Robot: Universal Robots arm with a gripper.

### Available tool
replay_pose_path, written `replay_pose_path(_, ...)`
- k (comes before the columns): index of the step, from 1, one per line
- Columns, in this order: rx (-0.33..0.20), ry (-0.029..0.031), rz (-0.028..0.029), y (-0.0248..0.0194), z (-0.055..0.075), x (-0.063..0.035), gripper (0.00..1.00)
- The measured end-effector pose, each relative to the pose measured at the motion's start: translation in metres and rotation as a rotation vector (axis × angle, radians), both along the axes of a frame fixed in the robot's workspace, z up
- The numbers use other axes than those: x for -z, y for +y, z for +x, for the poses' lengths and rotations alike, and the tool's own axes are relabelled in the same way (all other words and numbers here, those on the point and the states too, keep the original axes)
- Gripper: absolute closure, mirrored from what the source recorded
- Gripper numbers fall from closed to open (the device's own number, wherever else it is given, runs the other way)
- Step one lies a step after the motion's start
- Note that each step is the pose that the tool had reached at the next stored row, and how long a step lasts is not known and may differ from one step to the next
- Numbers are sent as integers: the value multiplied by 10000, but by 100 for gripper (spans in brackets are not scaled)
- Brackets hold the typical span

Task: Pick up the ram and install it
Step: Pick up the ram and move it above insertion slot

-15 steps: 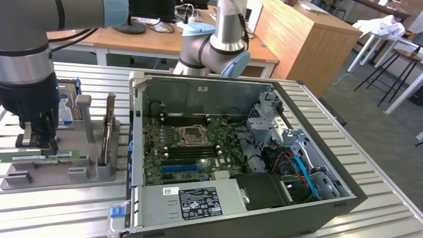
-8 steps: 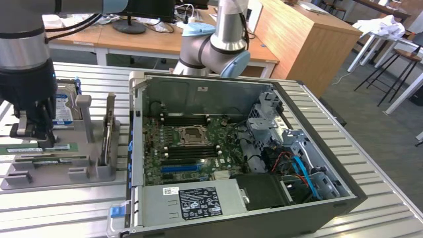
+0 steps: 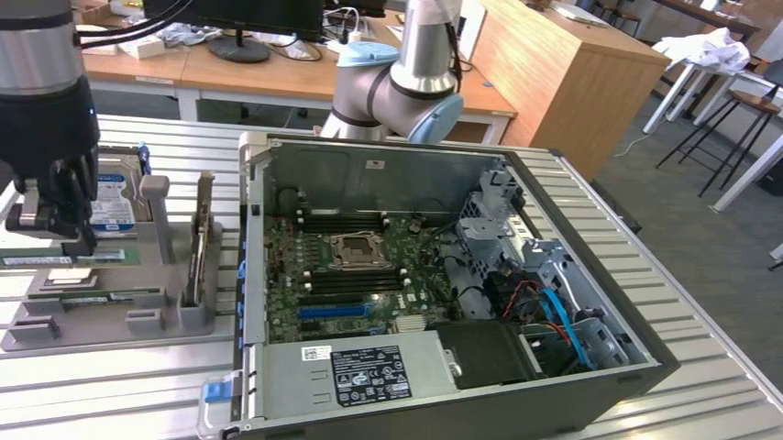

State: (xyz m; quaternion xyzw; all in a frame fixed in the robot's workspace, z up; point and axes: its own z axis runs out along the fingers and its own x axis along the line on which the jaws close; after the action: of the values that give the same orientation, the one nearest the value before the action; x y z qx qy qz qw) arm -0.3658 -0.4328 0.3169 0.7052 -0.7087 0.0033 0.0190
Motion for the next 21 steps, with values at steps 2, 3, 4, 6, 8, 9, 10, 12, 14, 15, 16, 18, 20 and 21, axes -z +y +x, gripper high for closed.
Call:
replay_pose_path(2, -1, 0, 0, 0, 1, -66, 89)
replay_pose_path(3, 0, -1, 0, 0, 1, -98, 89)
replay_pose_path(4, 0, 0, 0, 0, 1, -131, 89)
replay_pose_path(6, 0, 0, 0, 0, 1, -197, 89)
replay_pose_path(8, 0, 0, 0, 0, 1, -262, 89)
replay_pose_path(9, -1, 0, 0, 0, 1, -290, 89)
replay_pose_path(10, -1, 0, 0, 0, 2, -320, 89)
replay_pose_path(12, -1, -1, 1, 0, 2, -377, 89)
replay_pose_path(14, -1, 0, 0, 0, 2, -435, 89)
replay_pose_path(15, -1, 0, 0, 0, 2, -462, 89)
replay_pose_path(16, -1, -1, 0, 0, 2, -487, 89)
replay_pose_path(18, 0, 0, 0, 0, 2, -535, 89)
replay_pose_path(20, 0, 1, 0, 0, 1, -577, 89)
replay_pose_path(21, 0, 0, 1, 0, 1, -596, 89)
